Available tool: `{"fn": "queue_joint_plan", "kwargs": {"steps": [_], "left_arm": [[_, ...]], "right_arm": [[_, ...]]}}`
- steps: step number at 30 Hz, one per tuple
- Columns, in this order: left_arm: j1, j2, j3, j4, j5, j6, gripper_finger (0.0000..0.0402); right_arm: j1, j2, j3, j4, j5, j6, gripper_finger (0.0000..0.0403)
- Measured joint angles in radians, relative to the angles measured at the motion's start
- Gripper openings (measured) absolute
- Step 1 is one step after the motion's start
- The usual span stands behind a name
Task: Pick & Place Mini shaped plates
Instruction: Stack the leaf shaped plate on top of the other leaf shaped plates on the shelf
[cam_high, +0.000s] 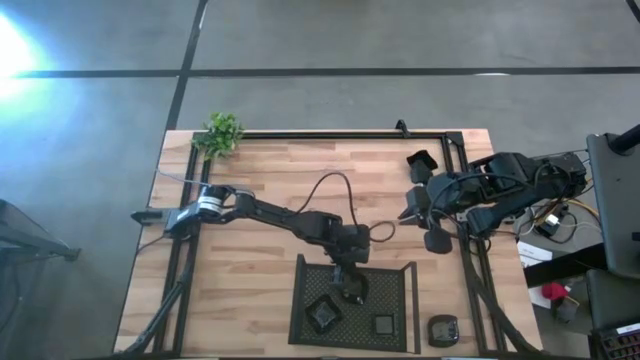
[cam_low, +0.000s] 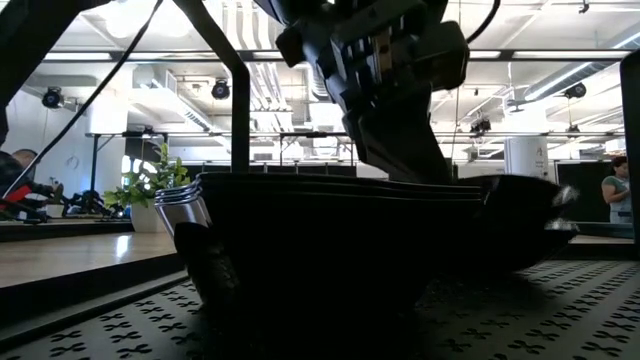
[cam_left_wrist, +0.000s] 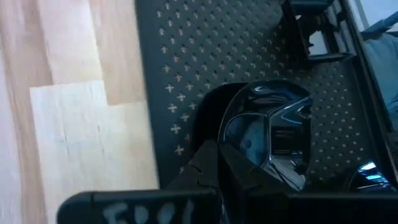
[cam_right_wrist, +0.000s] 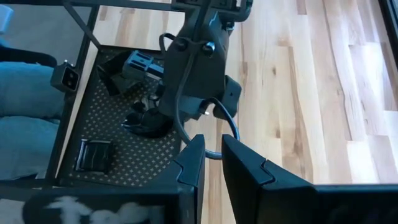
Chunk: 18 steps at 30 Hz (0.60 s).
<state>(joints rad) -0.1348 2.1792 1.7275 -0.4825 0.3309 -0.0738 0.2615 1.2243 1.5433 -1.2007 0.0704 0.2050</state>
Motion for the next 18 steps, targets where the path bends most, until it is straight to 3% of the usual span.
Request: {"fn": "queue_joint_plan", "kwargs": {"steps": [9,18], "left_arm": [[0.001,-0.001,0.001,0.007,-0.002,-0.004,0.0005],[0.001,-0.003,0.001,0.003,-0.048,-0.006,0.0055]], "right_arm": [[0.000,0.000,0.000,0.000,0.000,0.003,0.0053],[0.000,0.000,0.000,0.000,0.000,0.004,0.0053]]}}
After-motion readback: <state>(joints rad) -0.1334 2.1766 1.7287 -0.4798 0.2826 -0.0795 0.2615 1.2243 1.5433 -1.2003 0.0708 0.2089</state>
